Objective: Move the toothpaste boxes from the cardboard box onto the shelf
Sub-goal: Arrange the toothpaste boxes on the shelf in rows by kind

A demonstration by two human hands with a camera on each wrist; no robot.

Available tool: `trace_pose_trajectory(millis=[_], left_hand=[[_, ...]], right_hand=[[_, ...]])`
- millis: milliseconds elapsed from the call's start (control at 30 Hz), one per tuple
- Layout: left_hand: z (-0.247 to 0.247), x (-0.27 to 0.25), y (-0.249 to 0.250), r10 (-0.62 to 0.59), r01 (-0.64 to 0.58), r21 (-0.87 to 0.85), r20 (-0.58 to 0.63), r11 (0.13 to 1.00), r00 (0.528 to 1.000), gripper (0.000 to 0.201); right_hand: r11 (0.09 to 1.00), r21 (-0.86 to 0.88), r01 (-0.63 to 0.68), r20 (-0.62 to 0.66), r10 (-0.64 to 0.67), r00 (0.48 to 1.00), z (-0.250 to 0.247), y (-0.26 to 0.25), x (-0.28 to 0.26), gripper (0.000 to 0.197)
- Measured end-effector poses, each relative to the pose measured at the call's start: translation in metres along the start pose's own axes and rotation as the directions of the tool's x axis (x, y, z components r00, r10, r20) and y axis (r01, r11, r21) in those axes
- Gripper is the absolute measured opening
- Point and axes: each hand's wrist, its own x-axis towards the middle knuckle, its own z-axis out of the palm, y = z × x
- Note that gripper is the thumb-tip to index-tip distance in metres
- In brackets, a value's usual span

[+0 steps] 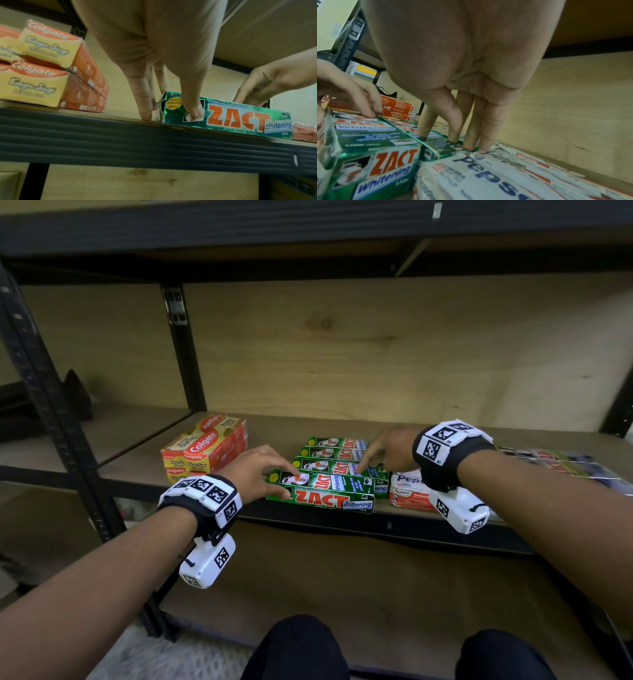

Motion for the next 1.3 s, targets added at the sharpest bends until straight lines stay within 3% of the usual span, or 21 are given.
trace_pose_trajectory(millis=[100, 200, 367, 767, 867, 967, 1033, 1200, 1300], left_hand=[[0.001, 0.006, 0.007, 0.027, -0.028, 0.074, 0.012, 0.997, 1.000, 0.043], [0.002, 0.012, 0.016, 0.058, -0.063, 0.134, 0.042, 0.989, 0.997, 0.045], [0.006, 0.017, 0.025, 0.029, -0.036, 0.131, 0.060, 0.991, 0.998, 0.044], [0.007, 0.030, 0.023, -0.045, 0.043, 0.029, 0.084, 0.999, 0.995, 0.045], [0.008, 0.032, 0.015, -0.110, 0.117, -0.065, 0.097, 0.991, 0.989, 0.043], [0.007, 0.034, 0.009, -0.134, 0.151, -0.119, 0.141, 0.981, 0.981, 0.042], [0.008, 0.033, 0.009, -0.126, 0.145, -0.135, 0.140, 0.980, 0.982, 0.043], [0.009, 0.033, 0.008, -0.137, 0.155, -0.149, 0.125, 0.977, 0.983, 0.043], [0.008, 0.031, 0.007, -0.160, 0.184, -0.156, 0.156, 0.970, 0.975, 0.049]], right_hand=[[1.000, 0.029, -0.006, 0.021, 0.005, 1.000, 0.000, -0.001, 0.001, 0.051], [1.000, 0.021, 0.003, 0.053, -0.004, 0.999, 0.000, -0.003, -0.001, 0.029], [1.000, -0.023, -0.006, 0.200, 0.010, 0.980, 0.002, 0.001, -0.004, 0.077], [0.989, -0.146, 0.006, 0.132, 0.014, 0.991, 0.005, 0.005, 0.014, 0.071], [0.998, 0.067, 0.001, 0.179, -0.013, 0.984, -0.006, 0.016, 0.026, 0.055], [0.966, 0.256, -0.032, 0.041, 0.023, 0.999, -0.018, 0.027, 0.043, 0.027], [0.965, 0.253, -0.064, -0.048, 0.078, 0.996, -0.022, 0.029, 0.058, 0.022], [0.994, 0.063, -0.092, -0.028, 0.094, 0.995, -0.021, 0.019, 0.091, 0.047], [0.998, 0.006, -0.067, 0.052, 0.067, 0.996, -0.019, 0.009, 0.105, 0.057]])
